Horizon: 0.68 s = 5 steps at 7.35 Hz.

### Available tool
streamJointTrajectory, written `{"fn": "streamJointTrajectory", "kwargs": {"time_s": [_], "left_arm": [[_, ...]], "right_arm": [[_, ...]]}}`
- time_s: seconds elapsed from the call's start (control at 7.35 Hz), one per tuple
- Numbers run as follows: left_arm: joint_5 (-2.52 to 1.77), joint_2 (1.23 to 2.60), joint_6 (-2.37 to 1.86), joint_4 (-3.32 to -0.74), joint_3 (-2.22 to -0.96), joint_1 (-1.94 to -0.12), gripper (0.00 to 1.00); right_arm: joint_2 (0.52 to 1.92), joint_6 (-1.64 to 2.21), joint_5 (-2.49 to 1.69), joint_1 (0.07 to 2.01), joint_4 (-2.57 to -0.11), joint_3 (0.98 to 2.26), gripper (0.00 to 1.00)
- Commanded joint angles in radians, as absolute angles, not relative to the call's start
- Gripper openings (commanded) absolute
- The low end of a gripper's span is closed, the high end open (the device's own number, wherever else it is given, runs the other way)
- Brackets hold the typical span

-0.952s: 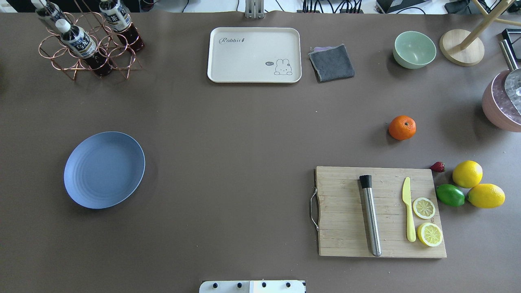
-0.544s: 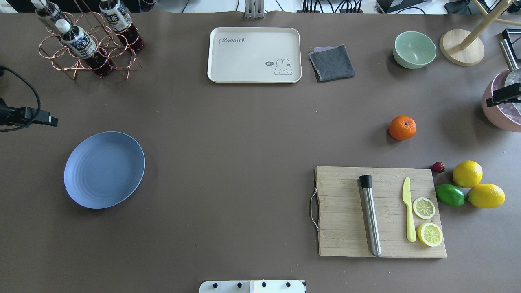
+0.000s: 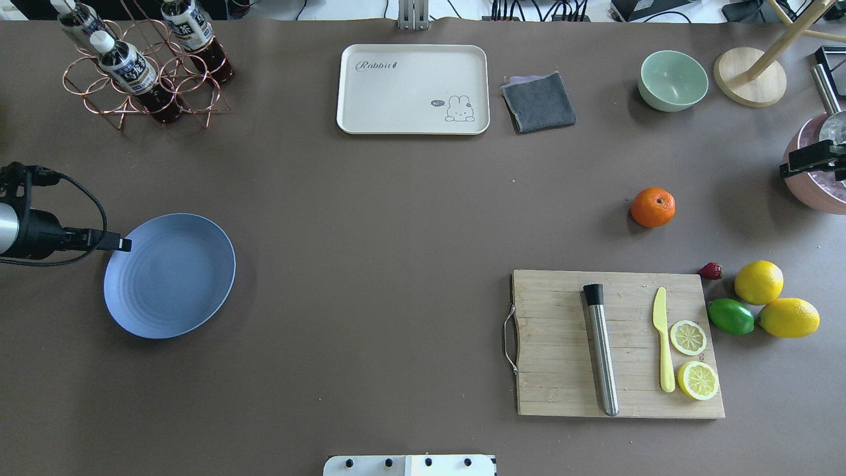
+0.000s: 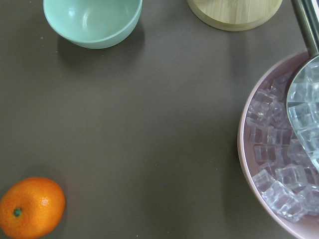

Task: Pick orange to plate
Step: 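Move the left gripper to the edge of the blue plate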

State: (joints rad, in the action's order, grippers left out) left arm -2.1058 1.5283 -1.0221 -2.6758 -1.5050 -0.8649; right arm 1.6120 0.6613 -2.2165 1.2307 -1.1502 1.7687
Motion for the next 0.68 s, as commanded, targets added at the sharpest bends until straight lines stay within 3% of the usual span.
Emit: {"fn": "streamJointTrajectory", "kwargs": {"time_s": [0.0, 0.14, 0.41, 0.54], "left_arm": [[-2.108, 1.522, -1.022, -2.698, -1.505, -0.848, 0.48], [-2.112, 1.522, -1.019, -2.700, -1.509, -0.847, 0.35], [-2.118, 1.520, -1.017, -2.718, -1.513, -0.845, 0.33], [-2.118, 1.517, -1.017, -2.720, -1.513, -0.847, 0.24]], "right_arm": [[1.611, 0.661, -2.215, 1.229, -1.150, 1.769, 1.00], [1.611, 0.661, -2.215, 1.227, -1.149, 1.769, 1.00], [1.611, 0.661, -2.215, 1.224, -1.149, 1.769, 1.00], [1.611, 0.661, -2.215, 1.224, -1.149, 1.769, 1.00]]}}
